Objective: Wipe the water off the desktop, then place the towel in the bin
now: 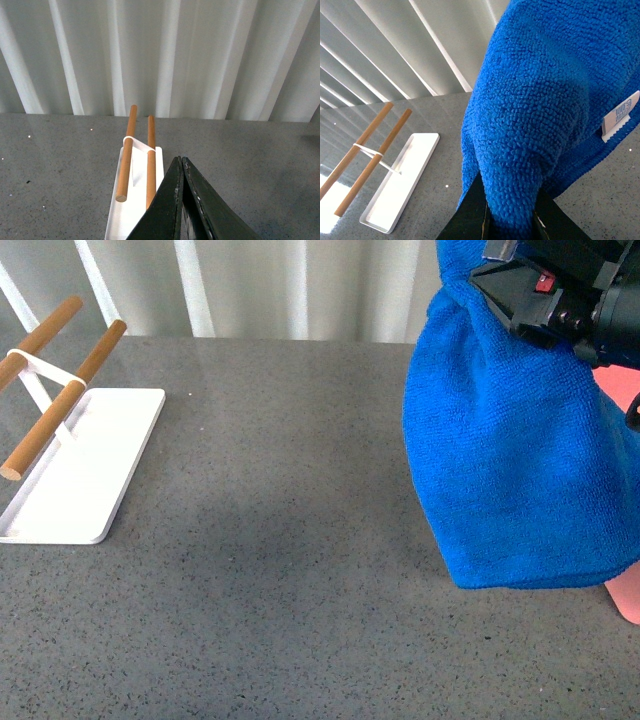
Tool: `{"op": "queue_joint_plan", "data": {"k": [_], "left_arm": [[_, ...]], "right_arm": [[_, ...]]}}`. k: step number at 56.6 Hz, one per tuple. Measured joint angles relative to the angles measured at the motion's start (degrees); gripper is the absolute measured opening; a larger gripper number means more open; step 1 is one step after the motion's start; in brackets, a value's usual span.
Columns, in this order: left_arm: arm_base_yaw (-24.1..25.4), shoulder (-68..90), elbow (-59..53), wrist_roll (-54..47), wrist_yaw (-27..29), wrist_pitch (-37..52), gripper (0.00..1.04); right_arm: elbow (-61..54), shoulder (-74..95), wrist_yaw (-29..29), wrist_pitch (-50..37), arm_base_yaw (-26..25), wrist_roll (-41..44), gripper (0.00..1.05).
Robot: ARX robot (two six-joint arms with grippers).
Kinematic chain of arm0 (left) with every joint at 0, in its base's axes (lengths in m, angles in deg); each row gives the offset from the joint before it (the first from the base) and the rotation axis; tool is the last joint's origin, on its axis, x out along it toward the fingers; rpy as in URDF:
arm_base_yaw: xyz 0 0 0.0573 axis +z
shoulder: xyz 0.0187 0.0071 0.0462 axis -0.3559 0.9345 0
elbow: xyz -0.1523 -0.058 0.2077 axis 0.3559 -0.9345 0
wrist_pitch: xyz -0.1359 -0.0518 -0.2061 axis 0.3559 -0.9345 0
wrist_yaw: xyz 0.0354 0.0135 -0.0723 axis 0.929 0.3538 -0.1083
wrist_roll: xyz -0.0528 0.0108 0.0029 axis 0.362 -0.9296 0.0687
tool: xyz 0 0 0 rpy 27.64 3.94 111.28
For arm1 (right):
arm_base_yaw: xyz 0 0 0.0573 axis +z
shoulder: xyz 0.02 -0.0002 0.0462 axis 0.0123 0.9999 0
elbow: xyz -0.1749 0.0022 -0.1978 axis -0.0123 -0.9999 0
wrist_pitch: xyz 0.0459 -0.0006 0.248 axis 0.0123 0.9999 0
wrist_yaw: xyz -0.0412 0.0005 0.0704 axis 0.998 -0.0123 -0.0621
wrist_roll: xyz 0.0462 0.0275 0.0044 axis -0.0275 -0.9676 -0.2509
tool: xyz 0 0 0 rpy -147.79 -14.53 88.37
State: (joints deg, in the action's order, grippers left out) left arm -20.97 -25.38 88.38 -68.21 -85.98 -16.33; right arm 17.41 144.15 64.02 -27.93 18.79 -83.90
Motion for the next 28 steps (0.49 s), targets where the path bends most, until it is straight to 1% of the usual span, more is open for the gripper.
{"op": "queue_joint_plan", "data": {"k": [14,28], "left_arm": [[0.00,-6.58,0.00,0.00,0.00,-6.36,0.04],[0.00,-11.15,0.00,0.00,0.00,-10.86,0.04]], "right_arm": [[0.13,0.07,1.18,1.38,0.68,0.85,0.08],[0.22,0.39,2.56,2.78,1.25,1.95,0.08]]}}
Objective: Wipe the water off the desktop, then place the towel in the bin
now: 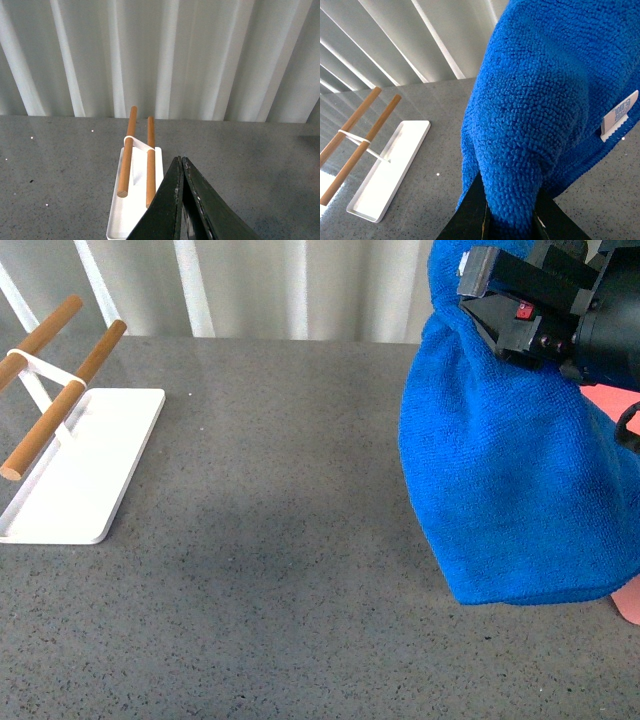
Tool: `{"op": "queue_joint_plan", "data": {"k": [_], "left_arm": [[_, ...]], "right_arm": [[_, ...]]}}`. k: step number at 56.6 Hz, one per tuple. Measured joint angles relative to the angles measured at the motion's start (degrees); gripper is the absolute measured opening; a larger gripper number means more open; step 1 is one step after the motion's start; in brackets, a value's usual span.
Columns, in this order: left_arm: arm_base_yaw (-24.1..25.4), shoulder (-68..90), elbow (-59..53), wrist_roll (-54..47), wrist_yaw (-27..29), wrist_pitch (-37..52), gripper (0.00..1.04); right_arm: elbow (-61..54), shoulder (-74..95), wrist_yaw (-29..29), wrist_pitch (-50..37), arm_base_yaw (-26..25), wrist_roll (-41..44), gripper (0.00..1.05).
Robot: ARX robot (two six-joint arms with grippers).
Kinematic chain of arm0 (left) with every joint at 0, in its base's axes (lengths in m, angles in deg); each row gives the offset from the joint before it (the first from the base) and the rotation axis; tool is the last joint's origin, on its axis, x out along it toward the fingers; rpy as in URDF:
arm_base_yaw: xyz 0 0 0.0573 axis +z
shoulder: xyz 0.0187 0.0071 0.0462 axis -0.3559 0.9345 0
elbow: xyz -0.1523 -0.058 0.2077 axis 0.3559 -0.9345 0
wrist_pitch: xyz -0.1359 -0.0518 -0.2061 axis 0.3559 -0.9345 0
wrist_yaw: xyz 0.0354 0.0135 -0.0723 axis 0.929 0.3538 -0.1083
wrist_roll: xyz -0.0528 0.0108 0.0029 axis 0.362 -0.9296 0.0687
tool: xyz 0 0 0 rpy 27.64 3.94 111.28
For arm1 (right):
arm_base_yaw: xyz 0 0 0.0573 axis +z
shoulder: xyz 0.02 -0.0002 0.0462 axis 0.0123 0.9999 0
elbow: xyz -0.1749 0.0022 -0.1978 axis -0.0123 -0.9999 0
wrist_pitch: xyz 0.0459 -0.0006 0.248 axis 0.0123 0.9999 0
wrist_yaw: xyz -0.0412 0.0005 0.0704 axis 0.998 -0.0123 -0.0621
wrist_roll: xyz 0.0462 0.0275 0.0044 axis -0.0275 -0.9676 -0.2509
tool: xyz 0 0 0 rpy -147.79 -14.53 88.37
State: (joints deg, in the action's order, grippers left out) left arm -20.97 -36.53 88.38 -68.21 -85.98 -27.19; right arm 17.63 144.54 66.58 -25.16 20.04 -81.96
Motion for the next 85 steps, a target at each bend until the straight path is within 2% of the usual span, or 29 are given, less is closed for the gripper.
{"op": "queue_joint_plan", "data": {"k": [18,25,40,43,54,68,77,85], "left_arm": [[0.00,-5.22,0.00,0.00,0.00,-5.22,0.04],[0.00,-13.09,0.00,0.02,-0.04,-14.86,0.04],[0.00,-15.12,0.00,0.07,-0.04,-15.54,0.05],[0.00,-15.15,0.00,0.02,-0.04,-15.54,0.11],[0.00,-15.15,0.00,0.02,-0.04,-15.54,0.59],[0.00,-15.15,0.00,0.00,-0.04,-15.54,0.99],[0.00,-15.15,0.00,-0.11,-0.04,-15.54,0.98],[0.00,-15.15,0.00,-0.11,-0.04,-15.54,0.98]], "right_arm": [[0.26,0.00,0.24,1.44,0.22,0.87,0.08],[0.26,0.00,0.20,1.44,0.22,1.05,0.08],[0.35,0.50,-0.24,2.29,0.15,1.05,0.08],[0.70,0.74,-0.13,2.97,0.20,1.07,0.08],[5.22,4.90,3.65,9.14,2.25,3.30,0.08],[12.66,15.65,9.94,16.44,5.01,8.02,0.08],[16.44,21.42,13.75,19.30,5.99,10.36,0.08],[20.00,27.78,21.59,27.80,6.19,13.46,0.08]]}}
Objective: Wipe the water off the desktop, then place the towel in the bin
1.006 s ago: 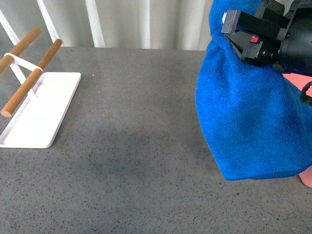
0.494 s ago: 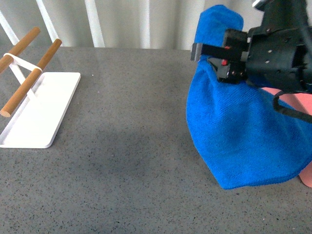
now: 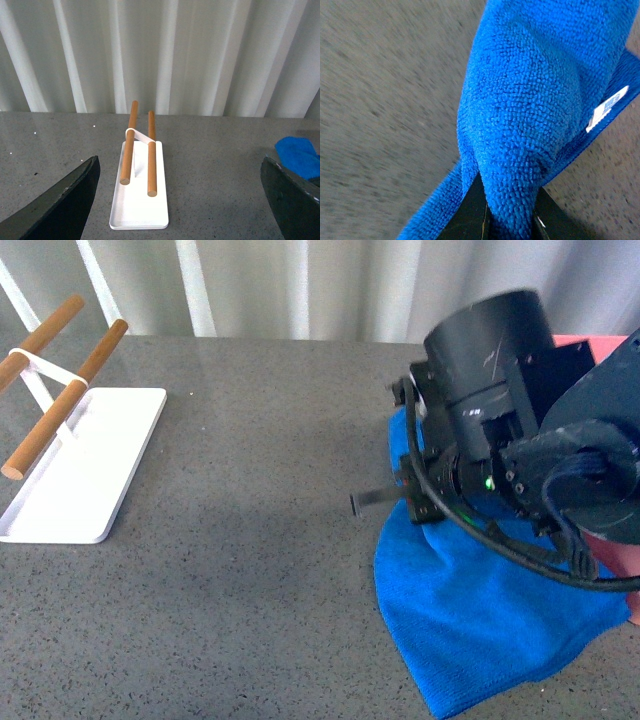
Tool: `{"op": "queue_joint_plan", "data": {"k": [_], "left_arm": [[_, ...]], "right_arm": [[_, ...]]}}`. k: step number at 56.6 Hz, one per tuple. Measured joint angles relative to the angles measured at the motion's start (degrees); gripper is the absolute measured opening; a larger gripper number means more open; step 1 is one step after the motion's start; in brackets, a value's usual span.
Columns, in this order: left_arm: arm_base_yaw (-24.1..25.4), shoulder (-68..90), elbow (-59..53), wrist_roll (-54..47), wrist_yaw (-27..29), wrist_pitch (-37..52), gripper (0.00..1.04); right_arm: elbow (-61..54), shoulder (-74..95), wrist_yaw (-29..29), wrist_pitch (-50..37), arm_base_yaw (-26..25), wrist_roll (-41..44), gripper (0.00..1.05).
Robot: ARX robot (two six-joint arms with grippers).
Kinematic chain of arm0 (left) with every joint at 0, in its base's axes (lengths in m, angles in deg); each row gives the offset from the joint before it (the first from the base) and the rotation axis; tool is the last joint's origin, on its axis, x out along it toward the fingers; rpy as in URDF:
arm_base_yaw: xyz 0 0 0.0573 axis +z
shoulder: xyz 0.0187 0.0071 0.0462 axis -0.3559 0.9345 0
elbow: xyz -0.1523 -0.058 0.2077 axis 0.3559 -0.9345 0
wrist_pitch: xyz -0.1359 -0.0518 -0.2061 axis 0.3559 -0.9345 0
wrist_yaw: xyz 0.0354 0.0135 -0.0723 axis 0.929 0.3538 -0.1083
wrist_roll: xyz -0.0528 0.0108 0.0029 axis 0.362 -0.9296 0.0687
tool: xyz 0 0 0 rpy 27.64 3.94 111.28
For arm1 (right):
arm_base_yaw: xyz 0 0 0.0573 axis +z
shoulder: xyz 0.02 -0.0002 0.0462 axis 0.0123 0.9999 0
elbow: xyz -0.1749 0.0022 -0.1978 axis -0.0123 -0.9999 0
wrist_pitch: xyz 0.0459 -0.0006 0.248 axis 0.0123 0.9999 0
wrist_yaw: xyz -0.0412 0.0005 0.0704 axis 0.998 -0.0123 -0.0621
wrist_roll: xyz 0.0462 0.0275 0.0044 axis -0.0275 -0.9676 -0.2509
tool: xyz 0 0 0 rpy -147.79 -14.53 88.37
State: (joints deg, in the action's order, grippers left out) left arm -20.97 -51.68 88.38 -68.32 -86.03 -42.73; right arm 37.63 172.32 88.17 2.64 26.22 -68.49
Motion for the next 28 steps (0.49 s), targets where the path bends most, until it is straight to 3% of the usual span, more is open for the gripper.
{"op": "queue_joint_plan", "data": {"k": [16,28], "left_arm": [[0.00,0.00,0.00,0.00,0.00,0.00,0.98],[0.00,0.00,0.00,0.00,0.00,0.00,0.98]], "right_arm": [[9.25,7.32,8.74,6.93,-0.42,5.84,0.08],[19.19,12.57,9.90,8.31,0.94,6.56,0.08]]}}
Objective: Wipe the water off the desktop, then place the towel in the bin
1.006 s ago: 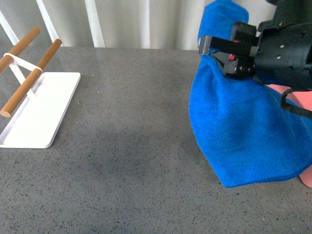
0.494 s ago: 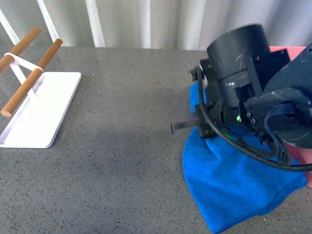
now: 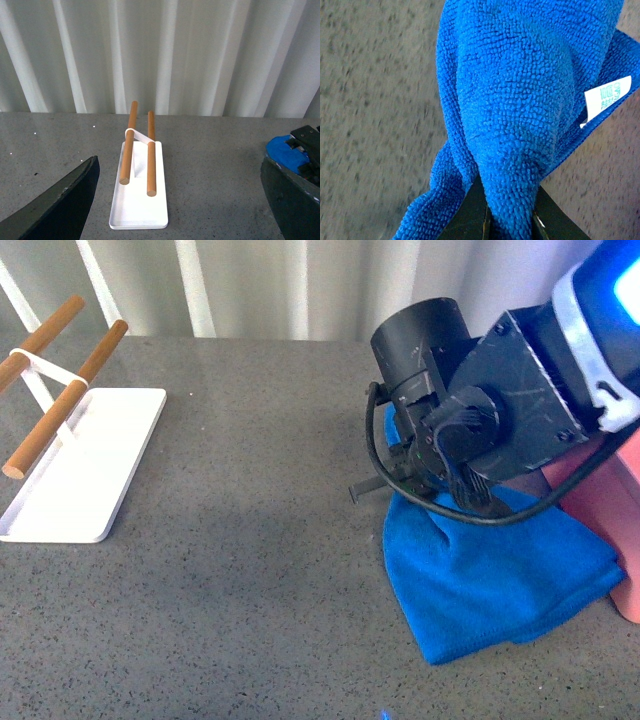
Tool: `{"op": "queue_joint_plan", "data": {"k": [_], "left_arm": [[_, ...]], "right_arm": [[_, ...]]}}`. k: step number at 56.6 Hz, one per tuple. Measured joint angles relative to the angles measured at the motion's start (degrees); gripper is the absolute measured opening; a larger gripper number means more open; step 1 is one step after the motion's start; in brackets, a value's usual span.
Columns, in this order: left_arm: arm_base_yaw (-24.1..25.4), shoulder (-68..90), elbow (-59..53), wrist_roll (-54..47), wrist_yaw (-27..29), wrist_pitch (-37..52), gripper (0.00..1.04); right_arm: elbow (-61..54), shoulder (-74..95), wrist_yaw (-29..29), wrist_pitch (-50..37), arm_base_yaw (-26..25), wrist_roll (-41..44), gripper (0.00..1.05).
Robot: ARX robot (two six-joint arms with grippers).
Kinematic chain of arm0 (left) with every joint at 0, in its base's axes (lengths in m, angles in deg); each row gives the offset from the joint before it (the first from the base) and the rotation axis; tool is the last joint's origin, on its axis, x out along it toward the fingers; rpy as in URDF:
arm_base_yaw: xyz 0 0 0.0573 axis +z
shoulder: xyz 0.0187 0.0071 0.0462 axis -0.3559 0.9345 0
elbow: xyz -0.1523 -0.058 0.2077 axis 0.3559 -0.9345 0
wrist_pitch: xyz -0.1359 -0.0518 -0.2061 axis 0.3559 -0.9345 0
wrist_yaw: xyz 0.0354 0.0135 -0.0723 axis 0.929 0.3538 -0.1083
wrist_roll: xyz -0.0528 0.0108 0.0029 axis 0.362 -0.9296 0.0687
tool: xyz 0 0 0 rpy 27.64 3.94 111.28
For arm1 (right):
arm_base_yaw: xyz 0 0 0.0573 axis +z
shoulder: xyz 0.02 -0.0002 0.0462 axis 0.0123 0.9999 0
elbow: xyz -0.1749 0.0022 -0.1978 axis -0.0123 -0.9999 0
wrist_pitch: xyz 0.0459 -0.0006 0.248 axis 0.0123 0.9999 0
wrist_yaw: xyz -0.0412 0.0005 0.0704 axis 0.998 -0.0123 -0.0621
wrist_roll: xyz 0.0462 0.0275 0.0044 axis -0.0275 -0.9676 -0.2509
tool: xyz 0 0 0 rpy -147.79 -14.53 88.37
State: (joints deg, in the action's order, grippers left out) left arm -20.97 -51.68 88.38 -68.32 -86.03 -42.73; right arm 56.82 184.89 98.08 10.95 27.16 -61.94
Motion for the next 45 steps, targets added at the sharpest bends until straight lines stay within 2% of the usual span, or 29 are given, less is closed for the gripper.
{"op": "queue_joint_plan", "data": {"k": [10,15,21,30,45], "left_arm": [[0.00,0.00,0.00,0.00,0.00,0.00,0.98],[0.00,0.00,0.00,0.00,0.00,0.00,0.98],[0.00,0.00,0.00,0.00,0.00,0.00,0.98],[0.00,-0.02,0.00,-0.02,0.00,0.00,0.98],[0.00,-0.02,0.00,0.00,0.00,0.00,0.98]], "right_arm": [[2.95,0.81,-3.34,1.62,4.59,-3.15,0.08],[-0.83,-1.33,-7.43,-0.13,9.07,-4.13,0.08],[-5.90,-3.87,-8.09,-1.68,11.15,-4.24,0.08],[-12.55,-7.06,-8.83,-4.35,9.77,-4.15,0.08],[-17.49,-10.08,-8.44,-5.57,1.99,0.15,0.08]]}}
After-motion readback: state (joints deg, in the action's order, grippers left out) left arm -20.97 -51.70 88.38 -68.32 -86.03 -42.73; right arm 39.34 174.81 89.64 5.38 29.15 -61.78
